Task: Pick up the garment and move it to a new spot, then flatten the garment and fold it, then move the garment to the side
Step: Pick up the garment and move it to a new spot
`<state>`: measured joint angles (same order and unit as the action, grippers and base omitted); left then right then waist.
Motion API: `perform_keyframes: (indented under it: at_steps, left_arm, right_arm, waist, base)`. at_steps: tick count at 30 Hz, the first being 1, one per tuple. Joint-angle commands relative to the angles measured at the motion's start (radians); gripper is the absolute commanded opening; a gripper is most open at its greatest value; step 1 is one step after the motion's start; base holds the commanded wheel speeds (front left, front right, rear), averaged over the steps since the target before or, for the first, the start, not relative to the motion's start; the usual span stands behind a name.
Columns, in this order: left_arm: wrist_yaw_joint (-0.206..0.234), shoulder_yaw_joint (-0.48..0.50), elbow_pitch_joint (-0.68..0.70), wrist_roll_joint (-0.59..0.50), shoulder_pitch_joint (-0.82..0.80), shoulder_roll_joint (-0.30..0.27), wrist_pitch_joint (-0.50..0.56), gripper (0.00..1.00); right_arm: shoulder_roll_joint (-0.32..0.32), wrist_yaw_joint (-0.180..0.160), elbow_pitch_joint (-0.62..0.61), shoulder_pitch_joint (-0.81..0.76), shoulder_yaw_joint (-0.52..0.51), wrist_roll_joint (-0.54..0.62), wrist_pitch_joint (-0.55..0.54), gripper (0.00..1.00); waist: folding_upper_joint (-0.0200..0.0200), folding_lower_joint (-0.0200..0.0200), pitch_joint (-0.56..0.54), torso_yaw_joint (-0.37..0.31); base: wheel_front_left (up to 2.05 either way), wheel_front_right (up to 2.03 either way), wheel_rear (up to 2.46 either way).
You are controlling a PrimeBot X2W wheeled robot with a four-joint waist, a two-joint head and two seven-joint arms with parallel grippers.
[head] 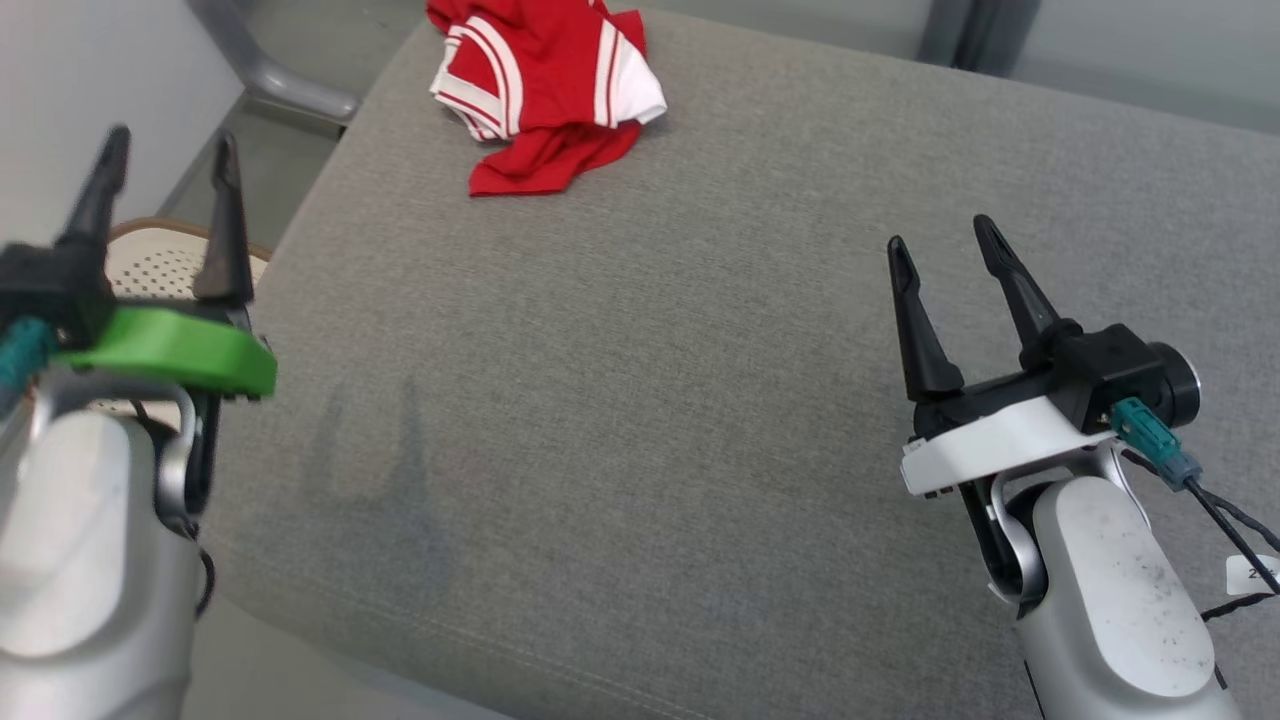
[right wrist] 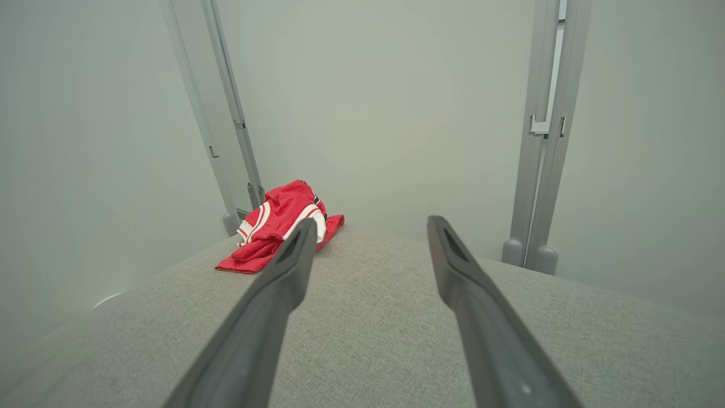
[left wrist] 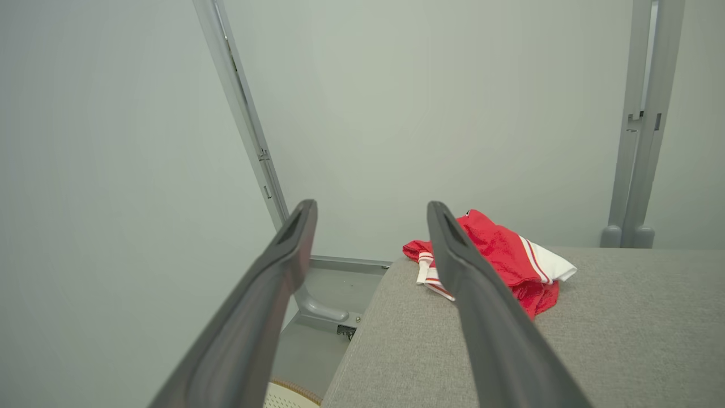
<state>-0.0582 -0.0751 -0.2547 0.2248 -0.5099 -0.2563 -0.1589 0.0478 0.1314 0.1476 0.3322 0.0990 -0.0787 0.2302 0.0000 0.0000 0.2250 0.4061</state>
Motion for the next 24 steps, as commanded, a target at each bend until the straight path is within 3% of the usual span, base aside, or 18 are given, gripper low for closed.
perform_keyframes:
  at_steps: [1,4,13,24]
  left_arm:
    - [-0.013,0.002,-0.014,-0.002,-0.066,-0.019,0.015,1.0]
    - [-0.035,-0.009,-0.063,-0.024,-0.207,-0.085,0.044,1.0]
    - [-0.063,-0.015,-0.259,0.027,-0.484,-0.176,0.124,1.0]
    - [-0.071,-0.067,-0.473,0.108,-0.571,-0.164,0.241,1.0]
  right_arm:
    - [0.005,-0.001,-0.012,0.023,-0.001,0.009,-0.003,1.0]
    - [0.005,-0.001,-0.033,0.044,0.0,0.017,-0.007,1.0]
    - [0.003,-0.001,-0.086,0.104,0.008,-0.004,0.012,1.0]
    - [0.003,-0.001,-0.133,0.122,-0.003,-0.001,0.027,1.0]
  waist:
    - [0.0,0.0,0.137,-0.136]
    - [0.0,0.0,0.197,-0.198]
    - [0.0,0.0,0.352,-0.336]
    - [0.0,0.0,0.424,-0.39]
  base:
    - [0.0,0.0,0.0]
    - [0.0,0.0,0.0]
    - [0.0,0.0,0.0]
    - [0.0,0.0,0.0]
